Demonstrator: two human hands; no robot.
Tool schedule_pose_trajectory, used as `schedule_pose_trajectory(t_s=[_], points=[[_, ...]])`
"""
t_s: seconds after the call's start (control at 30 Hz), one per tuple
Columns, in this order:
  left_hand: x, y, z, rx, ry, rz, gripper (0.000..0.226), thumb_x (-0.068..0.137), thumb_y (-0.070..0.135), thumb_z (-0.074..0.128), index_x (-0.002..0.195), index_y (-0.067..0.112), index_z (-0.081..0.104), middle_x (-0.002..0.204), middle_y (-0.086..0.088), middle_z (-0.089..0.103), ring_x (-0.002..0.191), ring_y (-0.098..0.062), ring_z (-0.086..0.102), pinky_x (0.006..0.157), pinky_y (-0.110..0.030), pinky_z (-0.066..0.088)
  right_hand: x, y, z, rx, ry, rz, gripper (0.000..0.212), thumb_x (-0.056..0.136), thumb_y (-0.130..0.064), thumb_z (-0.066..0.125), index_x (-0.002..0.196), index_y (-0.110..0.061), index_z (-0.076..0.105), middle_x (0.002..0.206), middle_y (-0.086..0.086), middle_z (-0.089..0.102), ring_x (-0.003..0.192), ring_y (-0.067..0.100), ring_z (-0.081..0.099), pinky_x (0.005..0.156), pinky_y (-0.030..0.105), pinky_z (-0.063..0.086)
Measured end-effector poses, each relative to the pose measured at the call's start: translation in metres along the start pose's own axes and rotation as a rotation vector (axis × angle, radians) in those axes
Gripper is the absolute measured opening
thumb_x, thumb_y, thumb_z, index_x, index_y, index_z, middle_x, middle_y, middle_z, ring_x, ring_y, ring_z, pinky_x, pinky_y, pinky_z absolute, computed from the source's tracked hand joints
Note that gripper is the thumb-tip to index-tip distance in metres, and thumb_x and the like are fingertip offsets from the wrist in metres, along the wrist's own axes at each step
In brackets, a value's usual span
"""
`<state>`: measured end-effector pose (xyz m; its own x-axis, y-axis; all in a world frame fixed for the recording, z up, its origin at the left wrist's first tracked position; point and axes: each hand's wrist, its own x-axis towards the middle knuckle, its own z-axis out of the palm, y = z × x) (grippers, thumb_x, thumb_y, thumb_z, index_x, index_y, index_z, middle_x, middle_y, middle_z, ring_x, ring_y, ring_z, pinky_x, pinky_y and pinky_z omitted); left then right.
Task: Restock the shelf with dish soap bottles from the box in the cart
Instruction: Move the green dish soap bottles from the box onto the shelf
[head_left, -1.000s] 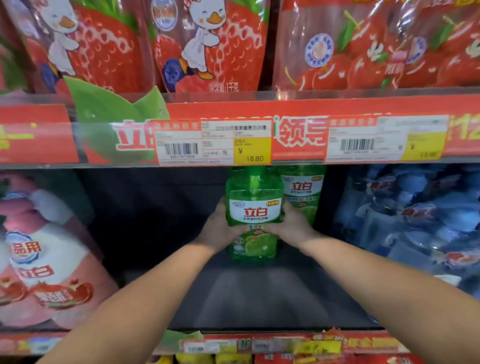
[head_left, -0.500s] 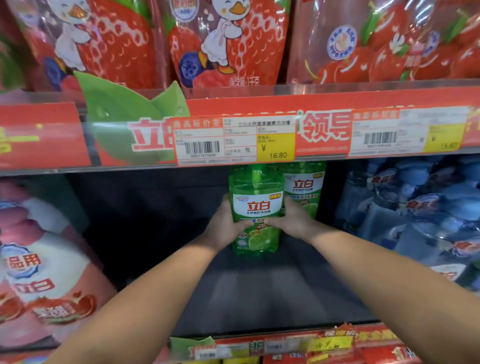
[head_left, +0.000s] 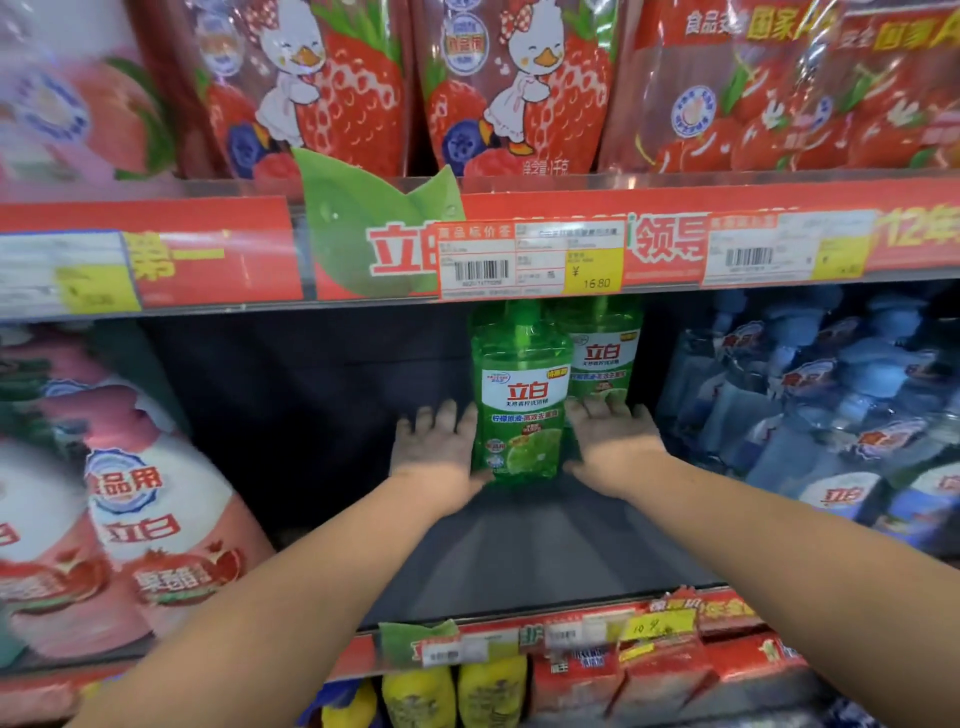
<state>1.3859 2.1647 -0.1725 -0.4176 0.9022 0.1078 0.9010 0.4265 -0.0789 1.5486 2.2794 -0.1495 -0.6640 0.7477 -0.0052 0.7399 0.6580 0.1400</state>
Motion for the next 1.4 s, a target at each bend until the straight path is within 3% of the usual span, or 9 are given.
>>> schedule_pose_trajectory(t_s=[0.1,0.3,0.47,0.67,0.77,1.13,1.33,1.4], points=[[-0.025,0.002,-0.003,0.019,0.021,0.004,0.086,0.084,0.062,0.046,0.148,0.019,0.007,0.155,-0.010,0.014,0.140,-0.035,0.015,0.112,-0.053,0.012,-0.020,-0.006,0.003,-0.037,0.008,-0.060,0.080,0.087,-0.051,0.054,0.149,-0.019,0.016,0.159,0.008,0.015,0.145,0.033,0.016,0.114,0.055,0.020],[-0.086,0.011,-0.015,0.095,0.029,-0.047,0.081,0.086,0.065,0.035,0.147,0.016,0.013,0.151,-0.011,0.025,0.138,-0.036,0.019,0.110,-0.054,0.016,-0.064,-0.015,-0.003,-0.078,0.030,-0.161,0.073,0.088,-0.053,0.050,0.147,-0.021,0.021,0.152,0.009,0.029,0.138,0.033,0.028,0.108,0.051,0.026],[-0.151,0.026,-0.021,0.042,0.021,-0.123,0.080,0.086,0.063,0.039,0.145,0.015,0.017,0.148,-0.010,0.029,0.136,-0.034,0.023,0.109,-0.053,0.018,-0.118,-0.019,-0.004,-0.035,0.009,-0.238,0.076,0.089,-0.051,0.050,0.150,-0.021,0.014,0.158,0.006,0.017,0.145,0.031,0.016,0.114,0.051,0.020],[-0.259,0.041,-0.013,0.038,-0.008,-0.242,0.076,0.082,0.063,0.046,0.138,0.014,0.031,0.138,-0.010,0.042,0.127,-0.032,0.036,0.103,-0.049,0.029,-0.189,-0.039,0.008,0.025,-0.005,-0.373,0.074,0.088,-0.049,0.052,0.149,-0.021,0.019,0.155,0.004,0.024,0.143,0.030,0.022,0.112,0.047,0.026],[-0.315,0.034,-0.009,0.047,-0.067,-0.312,0.077,0.082,0.063,0.046,0.140,0.015,0.029,0.141,-0.009,0.038,0.129,-0.032,0.034,0.104,-0.049,0.027,-0.222,-0.064,0.013,0.069,-0.015,-0.453,0.070,0.088,-0.048,0.053,0.146,-0.022,0.023,0.153,0.004,0.028,0.141,0.030,0.025,0.110,0.047,0.028],[-0.499,-0.052,-0.025,0.068,-0.078,-0.634,0.075,0.084,0.064,0.042,0.140,0.016,0.029,0.140,-0.009,0.040,0.128,-0.032,0.037,0.102,-0.049,0.030,-0.316,-0.209,-0.009,0.043,-0.005,-0.741,0.071,0.086,-0.048,0.053,0.146,-0.023,0.024,0.151,0.003,0.030,0.138,0.029,0.029,0.110,0.047,0.025],[-0.618,-0.140,-0.033,0.056,-0.064,-0.808,0.076,0.083,0.064,0.044,0.140,0.016,0.029,0.140,-0.007,0.040,0.130,-0.030,0.035,0.103,-0.049,0.029,-0.374,-0.346,-0.028,0.014,-0.022,-0.924,0.074,0.090,-0.048,0.051,0.150,-0.021,0.018,0.156,0.004,0.022,0.143,0.031,0.021,0.112,0.050,0.023],[-0.663,-0.174,-0.037,0.056,-0.083,-0.867,0.076,0.083,0.065,0.043,0.140,0.016,0.029,0.139,-0.008,0.040,0.130,-0.032,0.035,0.104,-0.051,0.029,-0.400,-0.401,-0.036,0.003,-0.008,-0.981,0.074,0.089,-0.049,0.052,0.149,-0.020,0.020,0.153,0.005,0.028,0.140,0.030,0.026,0.110,0.049,0.026]])
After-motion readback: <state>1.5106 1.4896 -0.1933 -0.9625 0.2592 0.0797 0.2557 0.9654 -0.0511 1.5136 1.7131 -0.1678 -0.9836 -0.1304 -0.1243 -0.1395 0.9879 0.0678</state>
